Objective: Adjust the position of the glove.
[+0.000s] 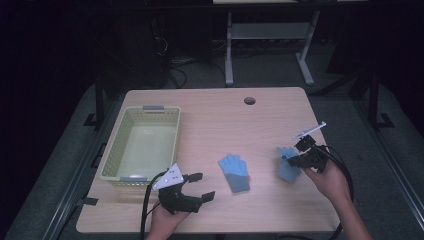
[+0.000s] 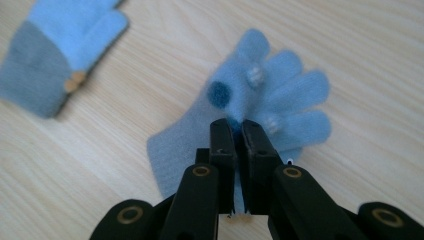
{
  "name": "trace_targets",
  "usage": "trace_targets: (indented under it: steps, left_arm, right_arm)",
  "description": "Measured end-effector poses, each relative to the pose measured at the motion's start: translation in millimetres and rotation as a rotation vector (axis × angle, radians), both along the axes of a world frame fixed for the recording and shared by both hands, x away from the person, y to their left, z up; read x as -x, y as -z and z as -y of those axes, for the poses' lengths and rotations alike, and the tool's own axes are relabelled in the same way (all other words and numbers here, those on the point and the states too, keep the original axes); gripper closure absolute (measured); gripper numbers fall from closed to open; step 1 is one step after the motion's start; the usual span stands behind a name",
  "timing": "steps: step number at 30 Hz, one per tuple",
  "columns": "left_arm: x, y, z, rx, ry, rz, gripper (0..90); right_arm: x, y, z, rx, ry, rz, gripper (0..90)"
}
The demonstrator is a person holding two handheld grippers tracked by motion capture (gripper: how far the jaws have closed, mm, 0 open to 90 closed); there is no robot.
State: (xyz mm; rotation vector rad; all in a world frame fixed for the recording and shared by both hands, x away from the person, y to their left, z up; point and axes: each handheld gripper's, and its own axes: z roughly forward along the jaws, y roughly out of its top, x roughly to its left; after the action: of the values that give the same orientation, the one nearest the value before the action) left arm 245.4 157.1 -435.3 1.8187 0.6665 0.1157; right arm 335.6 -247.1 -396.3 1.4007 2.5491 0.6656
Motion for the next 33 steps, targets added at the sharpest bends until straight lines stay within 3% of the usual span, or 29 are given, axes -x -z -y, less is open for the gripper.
trace_targets:
  steps: [5,15,33]
  left_arm:
    - [-0.6,-0.6,-0.7,0.001,0.0,0.003,20.7]
    - [-1.3,-2.0,-2.6,0.004,-0.006,0.008,20.7]
    - [-0.8,-4.3,-7.0,0.011,-0.023,0.014,20.7]
  right_arm:
    - [-0.2,-10.3,-7.7,-0.011,-0.024,0.009,85.3]
    - [2.0,-32.7,-40.5,-0.023,-0.131,0.046,85.2]
    - [-2.5,-38.9,-94.5,-0.046,-0.263,0.055,85.2]
